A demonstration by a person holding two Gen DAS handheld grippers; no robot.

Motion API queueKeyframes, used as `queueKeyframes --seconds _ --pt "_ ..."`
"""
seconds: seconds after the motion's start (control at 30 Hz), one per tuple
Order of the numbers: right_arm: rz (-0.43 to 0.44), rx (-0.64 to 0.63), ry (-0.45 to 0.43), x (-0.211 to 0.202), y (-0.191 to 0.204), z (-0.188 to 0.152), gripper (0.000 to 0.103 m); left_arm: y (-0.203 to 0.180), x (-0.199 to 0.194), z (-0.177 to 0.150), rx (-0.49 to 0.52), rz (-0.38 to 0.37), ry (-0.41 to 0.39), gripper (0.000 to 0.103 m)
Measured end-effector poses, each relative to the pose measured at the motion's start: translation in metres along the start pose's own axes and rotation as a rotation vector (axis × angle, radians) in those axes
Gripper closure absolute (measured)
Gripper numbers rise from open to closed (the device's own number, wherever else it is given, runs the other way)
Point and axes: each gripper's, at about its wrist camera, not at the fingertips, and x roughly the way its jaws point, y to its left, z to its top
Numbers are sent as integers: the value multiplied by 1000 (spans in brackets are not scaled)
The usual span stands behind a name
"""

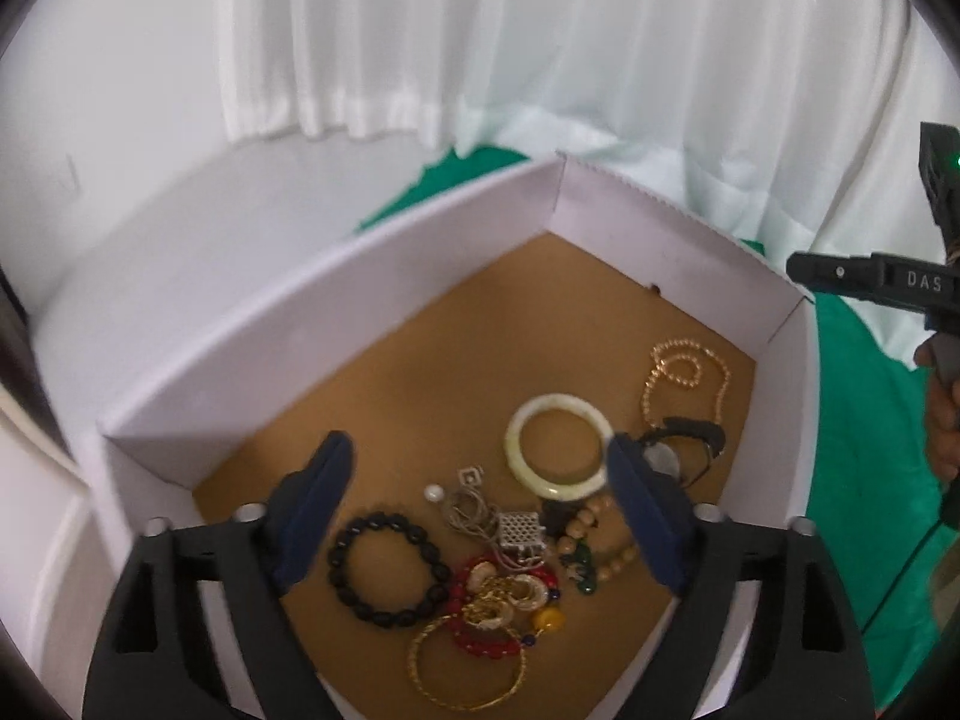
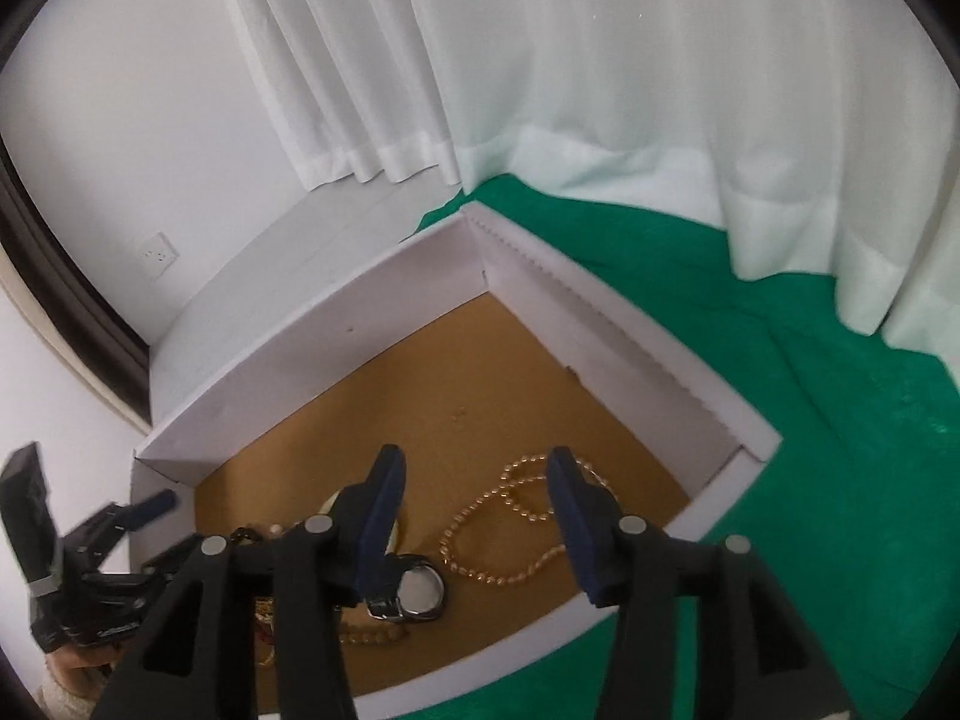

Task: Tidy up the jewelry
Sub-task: 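Lower both necklaces into the tray and open both grippers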

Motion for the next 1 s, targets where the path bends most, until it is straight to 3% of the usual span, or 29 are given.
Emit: queueKeyframes --seconds 0.03,0.13,0.2,0.27,0.43,0.57,0.6,0.8,1.0 --pt "-23 -15 -7 -4 4 -4 45 -3 -7 -1 7 27 -32 2" --pt "-68 -72 -37 -11 17 -14 37 -12 -31 -3 8 129 -147 1" --pt "-86 -112 -48 -13 27 -20 33 -13 -43 -4 -4 156 -188 1" --pt "-105 -153 -55 -15 37 -26 28 -10 -46 -5 -14 120 -168 1" --pt "-114 -234 -65 -20 61 -39 27 6 -45 -13 -87 27 -123 1" --pt "-115 -264 -73 -23 72 -48 26 -6 -48 -17 14 269 -146 1" --pt "-114 -263 -71 -24 74 -50 25 -8 -50 -19 31 296 -159 1" --pt "-111 -276 -67 -23 80 -60 25 -15 -73 -28 53 339 -212 1" --pt "-109 -282 -63 -22 86 -64 25 -12 -72 -27 -19 262 -144 1"
